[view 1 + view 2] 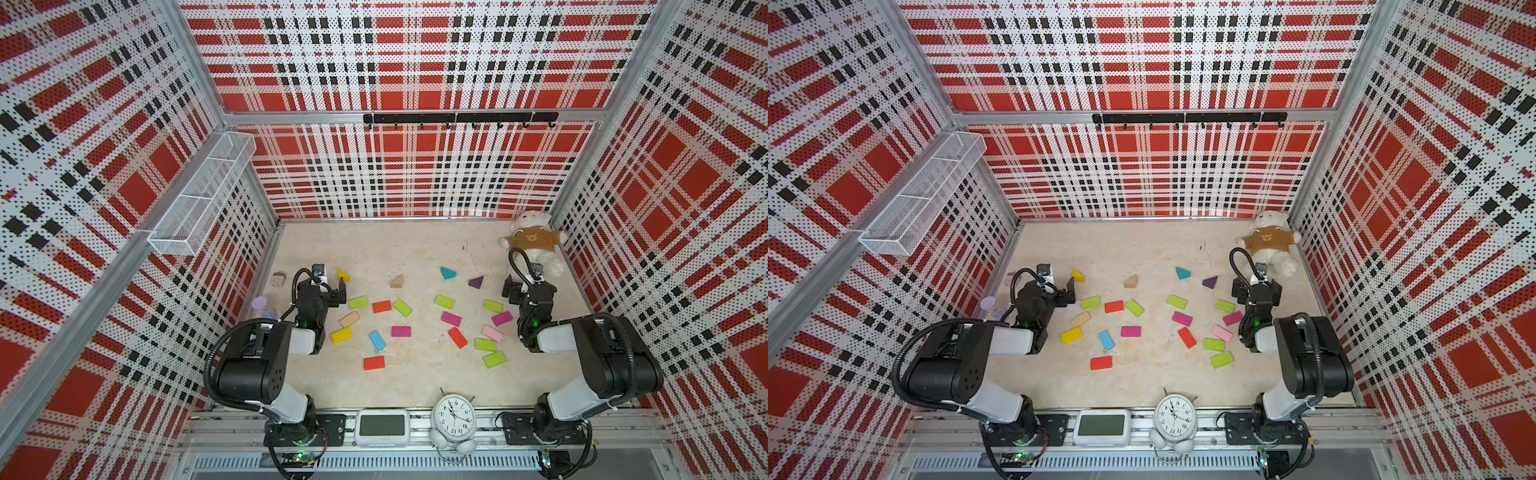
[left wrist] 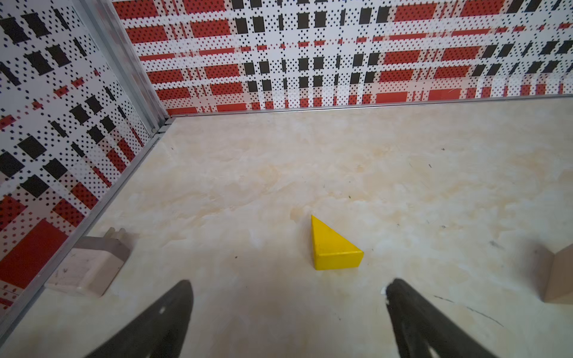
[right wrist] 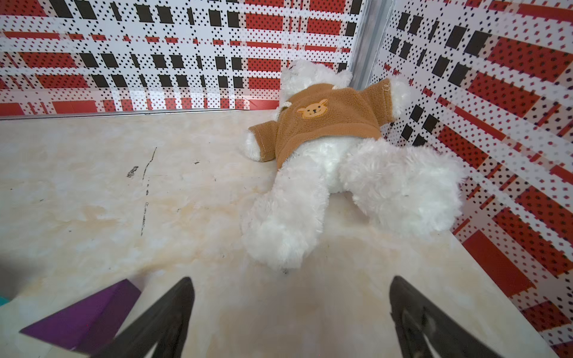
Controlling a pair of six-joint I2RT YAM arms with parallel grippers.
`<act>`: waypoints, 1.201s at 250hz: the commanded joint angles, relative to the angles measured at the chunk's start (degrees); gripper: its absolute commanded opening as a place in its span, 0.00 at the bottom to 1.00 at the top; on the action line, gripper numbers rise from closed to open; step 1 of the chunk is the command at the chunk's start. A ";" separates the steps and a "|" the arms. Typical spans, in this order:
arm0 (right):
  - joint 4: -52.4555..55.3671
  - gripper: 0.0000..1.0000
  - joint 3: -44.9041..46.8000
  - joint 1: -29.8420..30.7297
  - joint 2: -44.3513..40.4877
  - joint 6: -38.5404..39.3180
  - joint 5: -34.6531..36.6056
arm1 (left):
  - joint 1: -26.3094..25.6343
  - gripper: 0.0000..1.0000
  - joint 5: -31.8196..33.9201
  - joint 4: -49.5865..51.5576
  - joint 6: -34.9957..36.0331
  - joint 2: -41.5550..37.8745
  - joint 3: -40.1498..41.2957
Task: Assemble a carrot with building blocks
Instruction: Adjust the building block at the center of the board.
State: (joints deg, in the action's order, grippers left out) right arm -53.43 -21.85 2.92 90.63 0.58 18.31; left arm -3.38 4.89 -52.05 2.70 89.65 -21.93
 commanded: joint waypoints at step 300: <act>41.92 0.87 -17.49 8.11 -17.28 -2.86 3.41 | -8.50 0.79 20.04 40.53 -15.96 -23.65 -10.63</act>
State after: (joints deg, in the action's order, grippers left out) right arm -31.27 -29.17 9.50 78.32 1.34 22.04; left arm -8.69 19.20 -33.15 -2.07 72.73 -26.04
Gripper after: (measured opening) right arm 0.888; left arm 0.790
